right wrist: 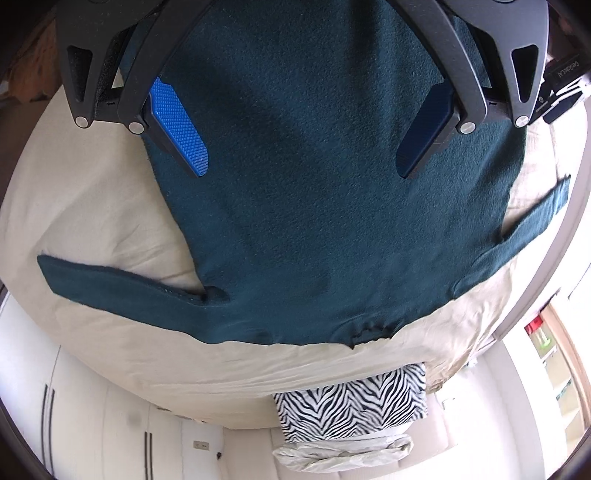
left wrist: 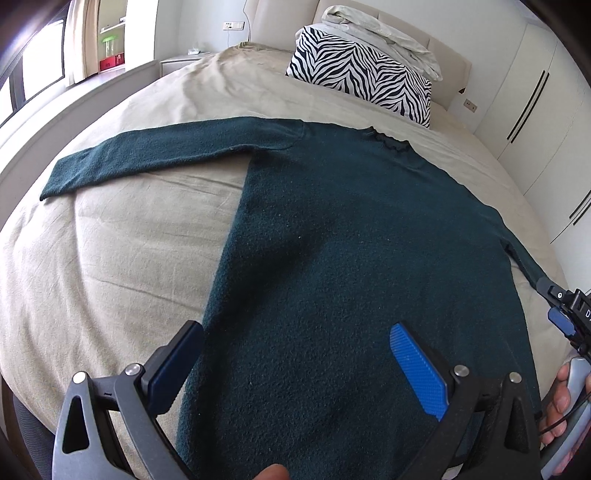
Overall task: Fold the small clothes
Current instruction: 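Grasp the sleeve cuff with the right gripper and lift it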
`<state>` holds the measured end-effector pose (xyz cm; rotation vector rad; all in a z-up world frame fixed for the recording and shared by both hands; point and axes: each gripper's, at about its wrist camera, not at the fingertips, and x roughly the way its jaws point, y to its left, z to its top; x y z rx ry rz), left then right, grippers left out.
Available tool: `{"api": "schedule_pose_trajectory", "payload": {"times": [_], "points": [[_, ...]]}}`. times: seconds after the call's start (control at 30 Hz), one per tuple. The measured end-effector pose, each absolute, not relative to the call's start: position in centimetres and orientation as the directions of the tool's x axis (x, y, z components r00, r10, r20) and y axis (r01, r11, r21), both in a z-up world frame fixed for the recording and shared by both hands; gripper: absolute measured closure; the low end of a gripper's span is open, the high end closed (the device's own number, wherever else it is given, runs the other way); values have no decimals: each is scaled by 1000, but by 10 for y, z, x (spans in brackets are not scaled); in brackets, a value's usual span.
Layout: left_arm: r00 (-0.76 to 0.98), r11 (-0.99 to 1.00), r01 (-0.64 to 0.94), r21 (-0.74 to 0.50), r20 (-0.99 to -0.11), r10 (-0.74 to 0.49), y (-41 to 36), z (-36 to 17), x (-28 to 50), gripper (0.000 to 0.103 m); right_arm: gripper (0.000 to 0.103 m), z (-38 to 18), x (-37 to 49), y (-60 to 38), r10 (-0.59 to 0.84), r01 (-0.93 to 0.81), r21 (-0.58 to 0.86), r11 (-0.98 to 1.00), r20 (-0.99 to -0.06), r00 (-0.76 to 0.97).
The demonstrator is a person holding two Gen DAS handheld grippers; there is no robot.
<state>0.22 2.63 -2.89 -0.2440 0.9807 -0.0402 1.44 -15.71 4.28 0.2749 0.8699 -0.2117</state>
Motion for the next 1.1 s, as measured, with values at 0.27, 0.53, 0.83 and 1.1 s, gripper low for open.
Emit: {"api": "schedule_pose_trajectory", "payload": {"times": [0.27,0.53,0.83,1.1], "points": [[586,952,-67,-300,-784,-206,19,-32,29,0,0,5,-16,-387,-63,596,592,542,-678,732],[497,969,-82,-231,-853,-162,-1,-42,64,0,13,-56,-31,-534,-70,604,774,191,-603,795],[436,895,-62,-443,-819,-375,-10,-57,99,0,68,-89,-9,-654,-102,551,831,84,-542,834],[405,819,-65,-570,-765,-500,-2,-67,118,1,92,-53,26,-682,-134,619,716,322,-613,779]]}}
